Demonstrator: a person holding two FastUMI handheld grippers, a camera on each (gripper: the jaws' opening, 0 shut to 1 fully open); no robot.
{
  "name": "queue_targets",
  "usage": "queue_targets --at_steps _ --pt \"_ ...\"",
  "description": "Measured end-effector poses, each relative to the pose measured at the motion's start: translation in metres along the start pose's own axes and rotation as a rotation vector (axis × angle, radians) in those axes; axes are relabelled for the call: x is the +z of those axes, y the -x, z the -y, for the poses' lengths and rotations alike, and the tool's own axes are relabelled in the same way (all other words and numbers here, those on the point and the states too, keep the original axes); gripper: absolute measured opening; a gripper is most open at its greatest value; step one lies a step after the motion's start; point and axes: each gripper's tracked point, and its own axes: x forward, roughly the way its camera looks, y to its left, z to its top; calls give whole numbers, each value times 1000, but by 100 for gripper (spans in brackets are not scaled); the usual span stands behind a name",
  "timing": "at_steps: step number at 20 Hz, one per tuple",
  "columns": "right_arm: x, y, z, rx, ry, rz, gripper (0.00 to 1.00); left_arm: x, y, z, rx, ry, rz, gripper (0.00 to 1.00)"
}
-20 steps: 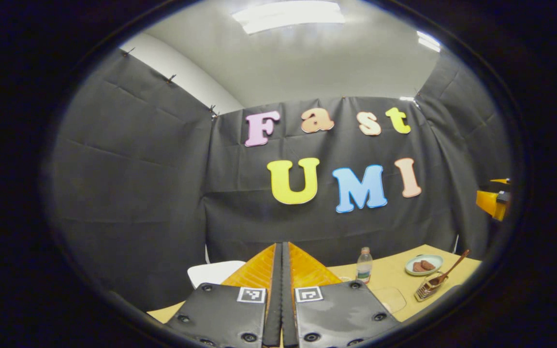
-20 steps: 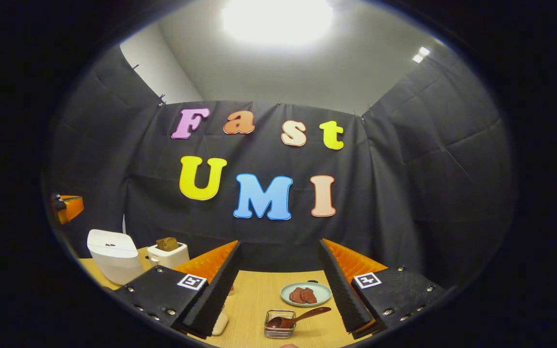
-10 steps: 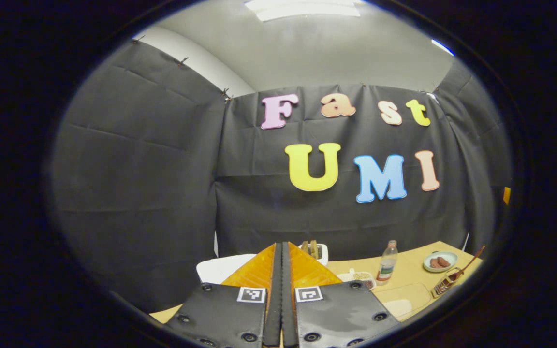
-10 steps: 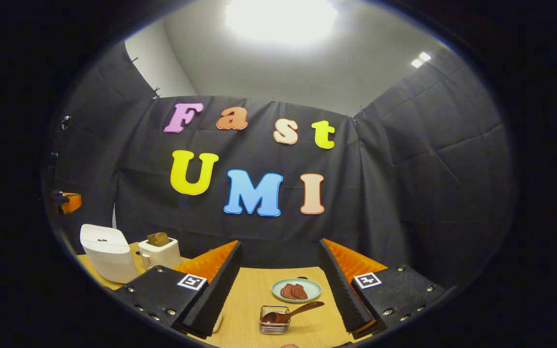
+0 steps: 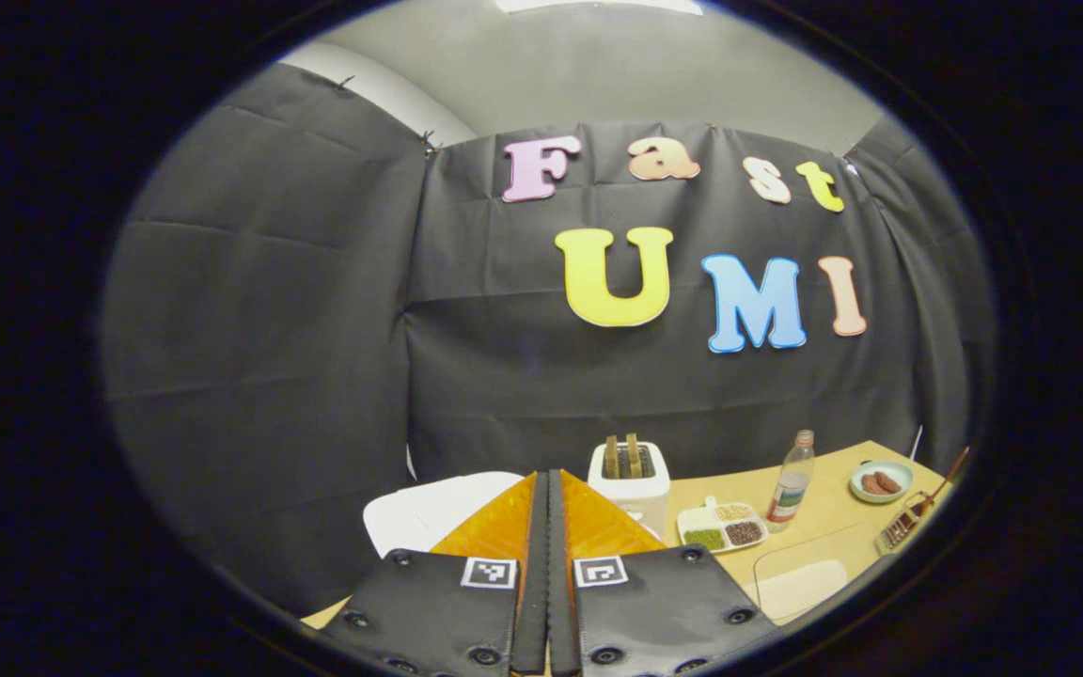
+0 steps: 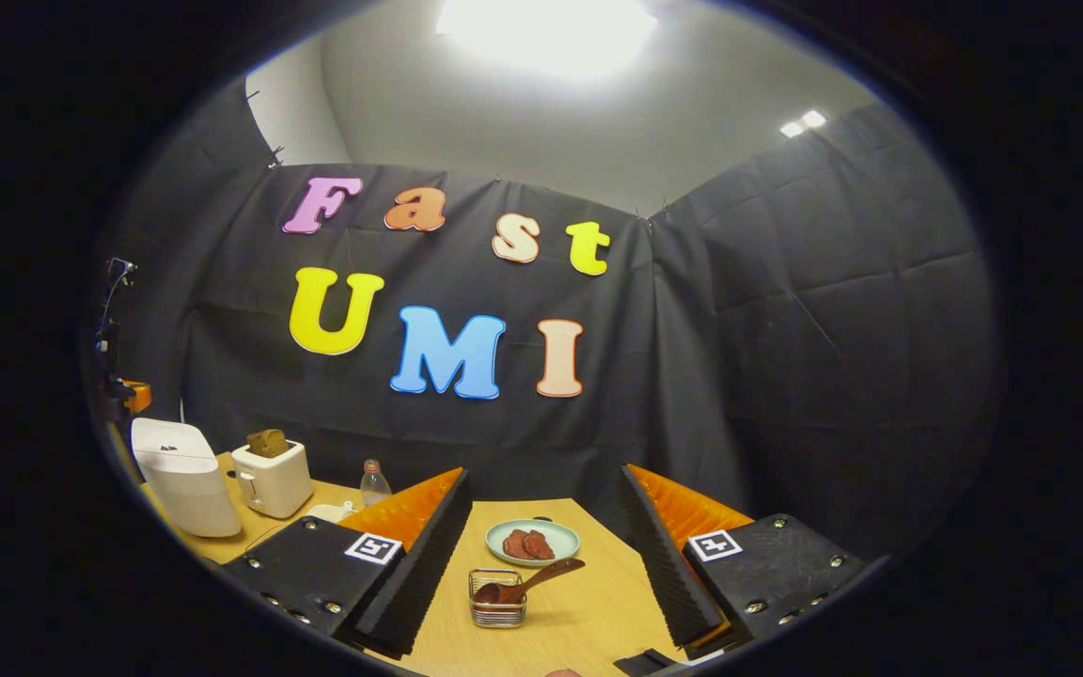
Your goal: Close the left gripper, press the button to open the rice cooker; take a wooden spoon from the chopstick holder with the right hand, scoop a spoonful of rice and pour it into the rice cooker, then put the wooden spoon back into the chopstick holder.
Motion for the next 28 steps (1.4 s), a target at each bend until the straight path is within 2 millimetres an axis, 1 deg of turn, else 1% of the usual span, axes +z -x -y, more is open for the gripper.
queue_targets --at_steps 2,4,6,9,13,14,15,19,20,21,24,25,26,27,28 --pt "1 7 0 -15 2 -5 95 -19 -13 -5 5 -2 -39 8" --pt "-2 12 2 -31 11 -18 95 -35 -21 -6 4 -8 -70 8" --pt "-4 17 4 -46 20 -29 95 -50 -23 -6 0 -9 -96 8" --pt "0 30 8 -67 39 -17 95 -81 -46 -8 4 4 -158 9" --pt "1 36 11 -83 71 -20 95 -97 -55 -10 9 24 -190 9" --pt "2 37 11 -84 71 -20 95 -98 -57 -10 6 19 -191 9" --pt "3 38 11 -85 72 -19 95 -95 -55 -9 2 14 -180 9" --pt "-2 39 5 -69 77 -26 95 -98 -53 -10 11 45 -174 9" --pt "-2 39 2 -62 75 -27 95 -99 -53 -10 13 62 -180 12" --pt "-2 38 1 -57 69 -26 95 -100 -53 -11 14 72 -182 9" --pt "-1 38 -5 -42 43 -16 95 -102 -53 -10 -3 43 -217 8" --pt "-4 39 -5 -38 37 -16 95 -97 -53 -10 -11 31 -209 8" --pt "-4 40 -5 -36 32 -16 95 -93 -53 -11 -15 15 -208 6" --pt "-3 39 -2 -35 28 -12 95 -92 -50 -13 -12 2 -217 8" --pt "-1 39 0 -35 24 -6 95 -82 -50 -15 -6 -7 -199 10"
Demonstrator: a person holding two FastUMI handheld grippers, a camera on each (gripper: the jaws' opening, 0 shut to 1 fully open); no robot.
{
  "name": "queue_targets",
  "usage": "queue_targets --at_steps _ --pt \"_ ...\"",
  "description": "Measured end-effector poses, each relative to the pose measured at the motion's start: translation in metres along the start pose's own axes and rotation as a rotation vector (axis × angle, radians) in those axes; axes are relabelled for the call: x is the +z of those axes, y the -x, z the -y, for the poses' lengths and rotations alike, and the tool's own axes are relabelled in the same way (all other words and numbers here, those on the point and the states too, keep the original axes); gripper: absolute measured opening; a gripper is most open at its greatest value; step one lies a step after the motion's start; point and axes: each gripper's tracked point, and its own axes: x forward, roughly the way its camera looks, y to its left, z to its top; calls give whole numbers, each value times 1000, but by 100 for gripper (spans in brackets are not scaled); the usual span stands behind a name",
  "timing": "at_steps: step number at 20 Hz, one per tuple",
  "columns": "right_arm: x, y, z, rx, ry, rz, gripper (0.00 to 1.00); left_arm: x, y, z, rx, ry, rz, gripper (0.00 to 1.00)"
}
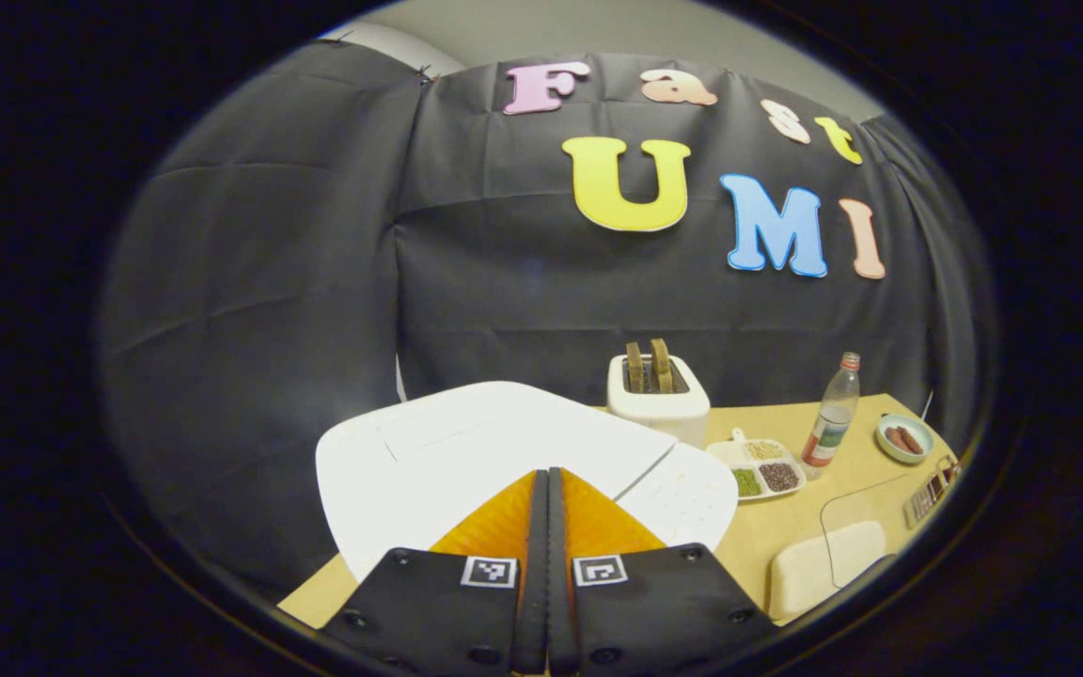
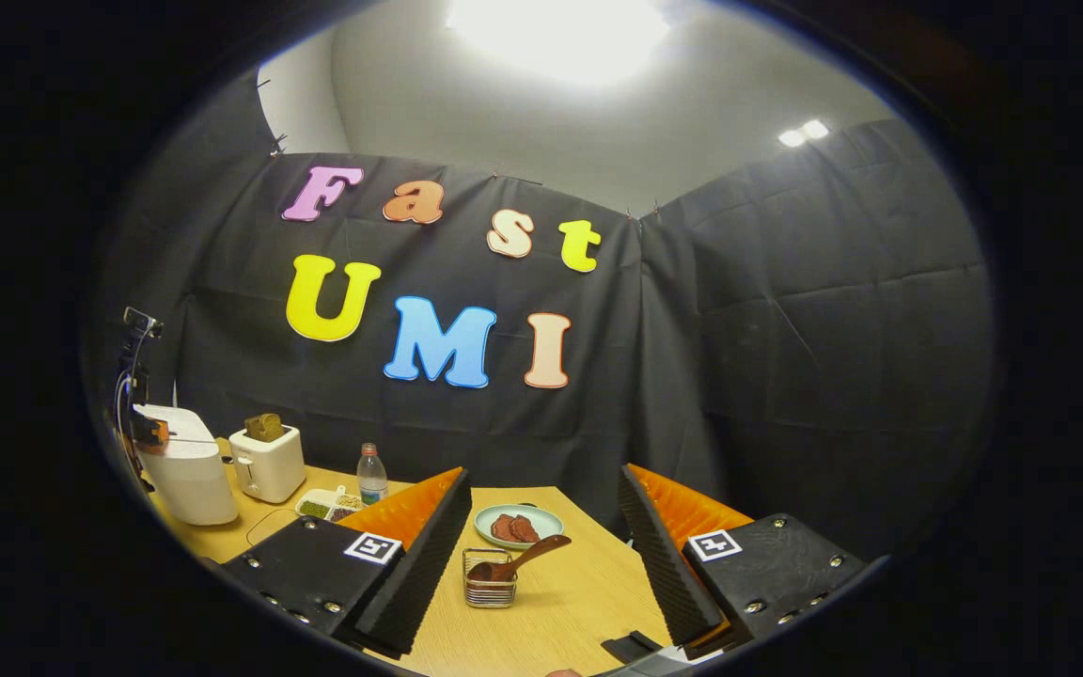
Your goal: Close the left gripper, press the button to open the rice cooker; take a wooden spoon from the chopstick holder with the right hand, scoop a spoonful of rice and pour it into the rice cooker, then put the wooden spoon back into the chopstick holder.
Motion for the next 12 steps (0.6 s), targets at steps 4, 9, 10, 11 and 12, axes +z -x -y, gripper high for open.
queue_targets --at_steps 4,9,10,11,12 --pt "-3 -5 15 -7 -18 1 95 49 16 -14 43 -26 109 8" --pt "-7 -17 27 16 -28 -1 95 92 32 -36 107 -44 181 8" --pt "-8 -19 28 24 -24 0 95 103 39 -39 118 -55 201 8" --pt "-10 -22 30 31 -22 -1 95 108 49 -35 114 -53 210 9" --pt "-11 -26 31 42 -25 -4 95 110 58 -32 115 -47 218 9"
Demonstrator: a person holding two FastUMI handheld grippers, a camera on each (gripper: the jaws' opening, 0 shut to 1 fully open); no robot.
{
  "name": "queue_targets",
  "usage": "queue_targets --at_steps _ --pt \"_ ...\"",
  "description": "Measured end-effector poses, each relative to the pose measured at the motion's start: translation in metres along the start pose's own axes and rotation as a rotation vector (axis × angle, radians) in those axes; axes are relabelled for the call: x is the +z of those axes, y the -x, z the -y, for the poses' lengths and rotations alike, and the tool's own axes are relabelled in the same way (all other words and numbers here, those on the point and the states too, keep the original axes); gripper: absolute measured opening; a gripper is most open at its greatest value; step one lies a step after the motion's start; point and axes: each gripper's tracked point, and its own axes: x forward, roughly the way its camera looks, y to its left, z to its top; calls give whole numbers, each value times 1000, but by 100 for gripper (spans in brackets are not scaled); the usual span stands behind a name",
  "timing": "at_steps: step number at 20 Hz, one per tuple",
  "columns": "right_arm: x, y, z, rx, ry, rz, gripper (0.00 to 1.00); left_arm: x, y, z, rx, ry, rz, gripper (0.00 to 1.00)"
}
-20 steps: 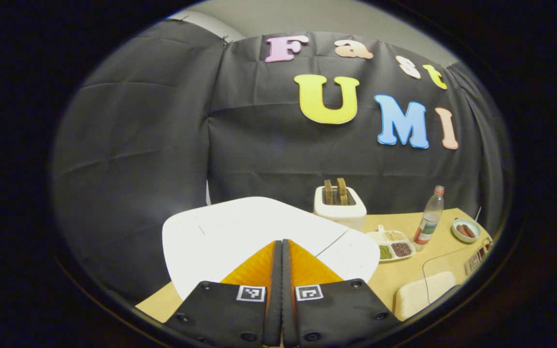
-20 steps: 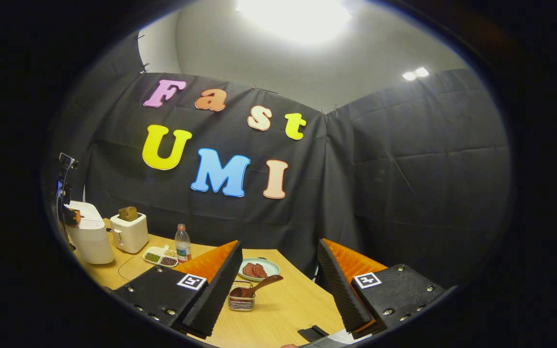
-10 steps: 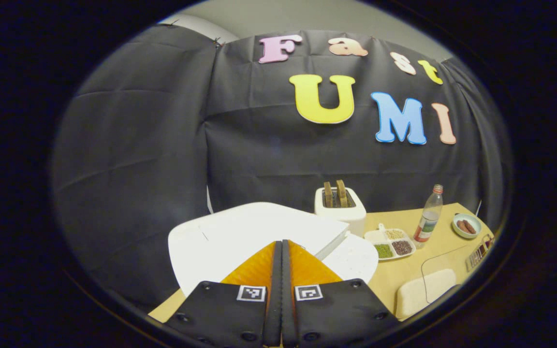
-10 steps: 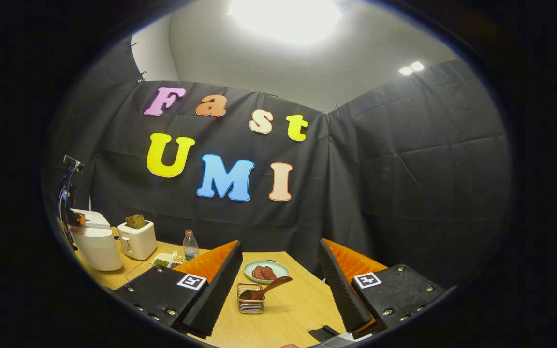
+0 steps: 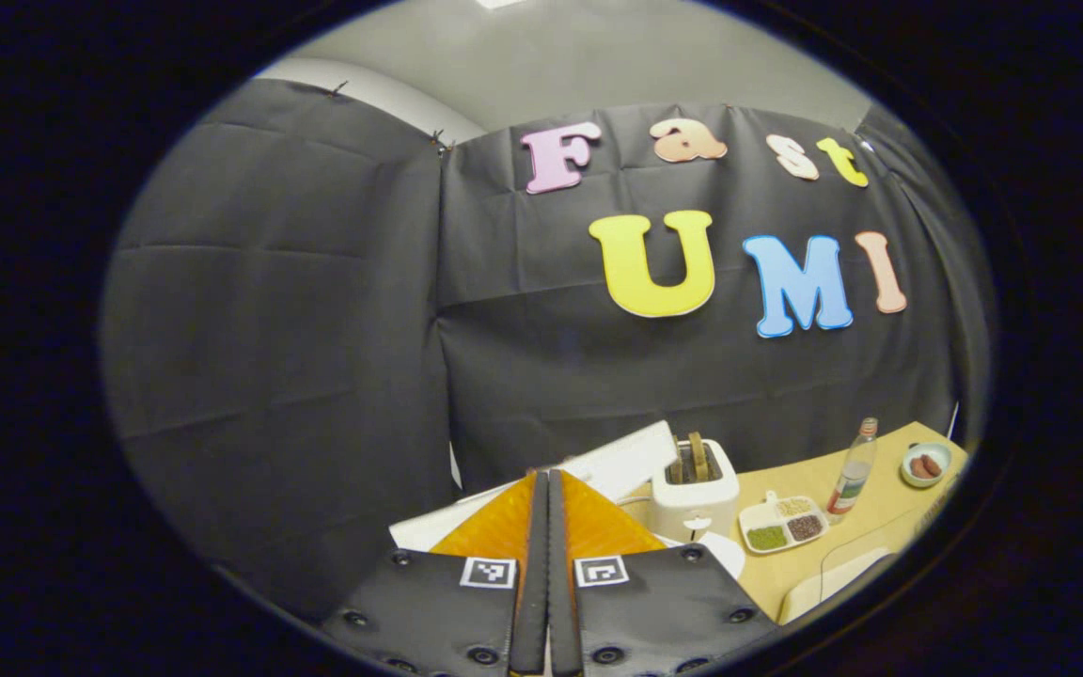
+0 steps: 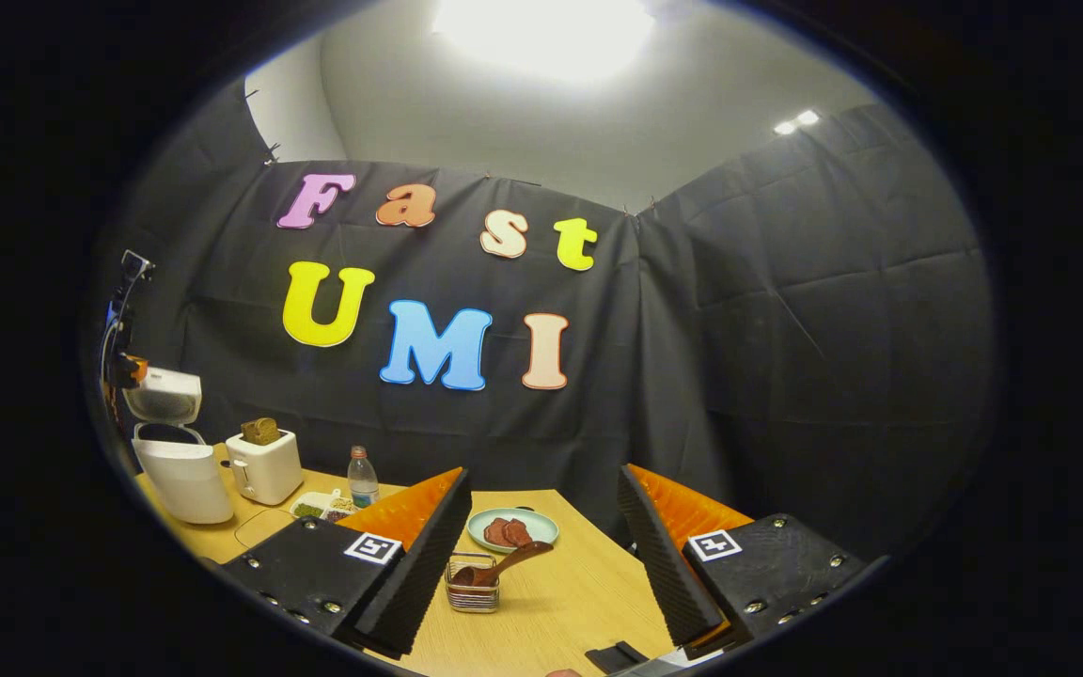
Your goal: Close the left gripper, press the button to open the rice cooker; take a wooden spoon from the chopstick holder with the right hand, scoop a spoonful of rice and pour it into the rice cooker, then put the wooden spoon back into the chopstick holder.
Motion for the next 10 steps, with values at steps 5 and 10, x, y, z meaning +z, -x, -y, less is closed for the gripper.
queue_targets --at_steps 5,10 --pt "-2 -21 2 54 -23 8 95 23 54 19 -28 4 69 19" --pt "-14 -54 3 100 -64 -4 95 44 103 50 -50 39 125 98"
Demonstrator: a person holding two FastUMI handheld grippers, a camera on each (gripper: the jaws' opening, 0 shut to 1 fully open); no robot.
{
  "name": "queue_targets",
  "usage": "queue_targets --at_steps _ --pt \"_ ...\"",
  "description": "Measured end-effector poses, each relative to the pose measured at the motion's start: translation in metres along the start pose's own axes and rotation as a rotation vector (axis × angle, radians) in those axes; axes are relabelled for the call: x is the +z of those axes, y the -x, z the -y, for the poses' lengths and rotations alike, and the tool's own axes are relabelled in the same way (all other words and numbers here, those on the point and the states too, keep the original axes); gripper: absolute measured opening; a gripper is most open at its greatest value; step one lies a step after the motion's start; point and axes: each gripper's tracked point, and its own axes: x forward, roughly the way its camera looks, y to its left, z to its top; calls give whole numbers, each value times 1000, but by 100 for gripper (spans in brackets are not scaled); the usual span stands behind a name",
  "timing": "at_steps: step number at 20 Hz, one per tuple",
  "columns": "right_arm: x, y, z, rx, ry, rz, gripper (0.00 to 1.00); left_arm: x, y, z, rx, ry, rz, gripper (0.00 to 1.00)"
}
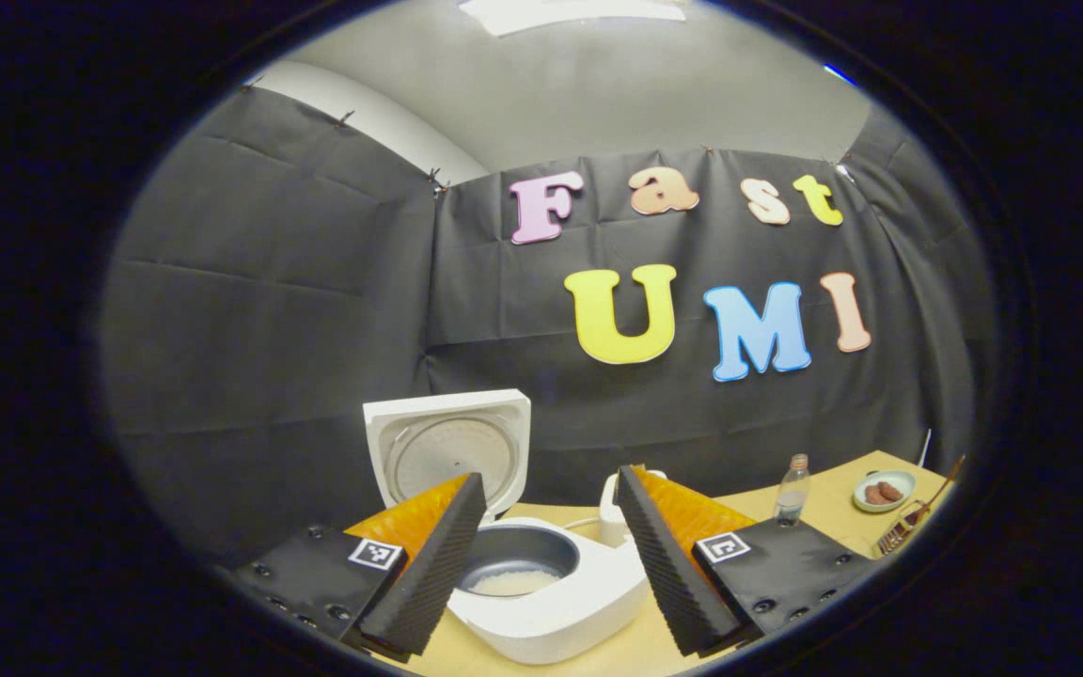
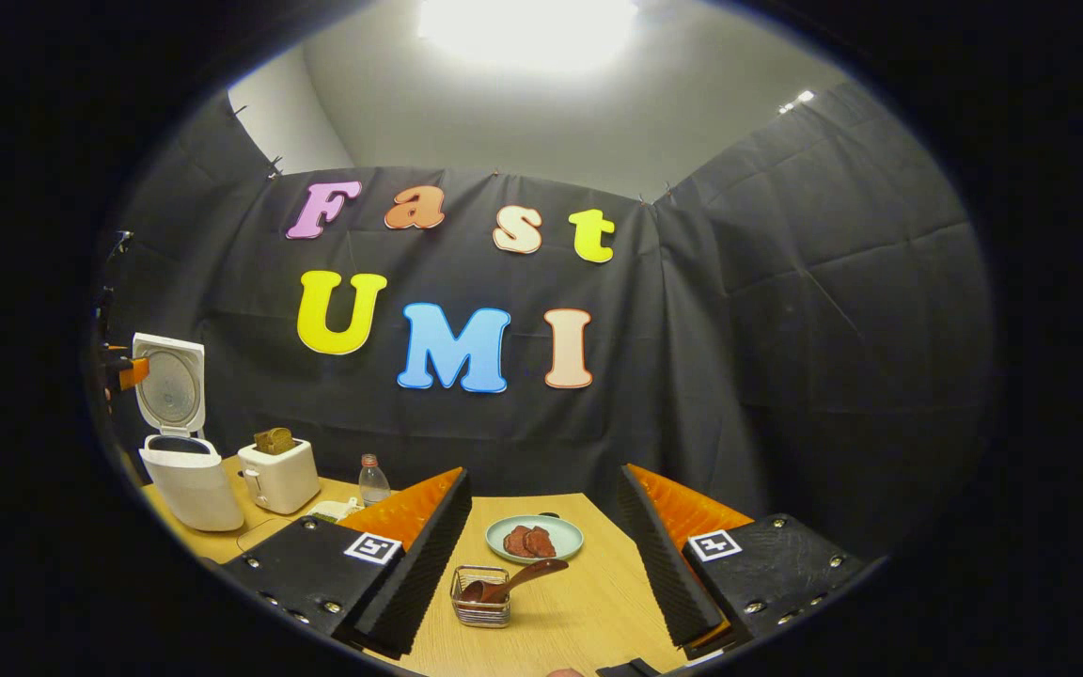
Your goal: Close the left gripper, press the button to open the rice cooker; take a wooden spoon from the chopstick holder with the right hand, scoop a spoonful of rice and pour it into the rice cooker, then put the wooden spoon back into the chopstick holder.
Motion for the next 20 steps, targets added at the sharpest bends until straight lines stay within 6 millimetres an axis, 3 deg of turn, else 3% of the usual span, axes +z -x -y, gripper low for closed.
queue_targets --at_steps 3,10,16,20 --pt "-24 -24 4 19 -44 -49 95 11 26 15 -1 1 25 98" --pt "-96 -70 14 5 -196 -236 95 -2 72 27 17 -14 -21 98" --pt "-160 -86 8 11 -306 -399 96 -7 97 22 57 -55 -63 98" --pt "-192 -91 -9 55 -375 -497 95 -3 108 24 73 -82 -67 98"
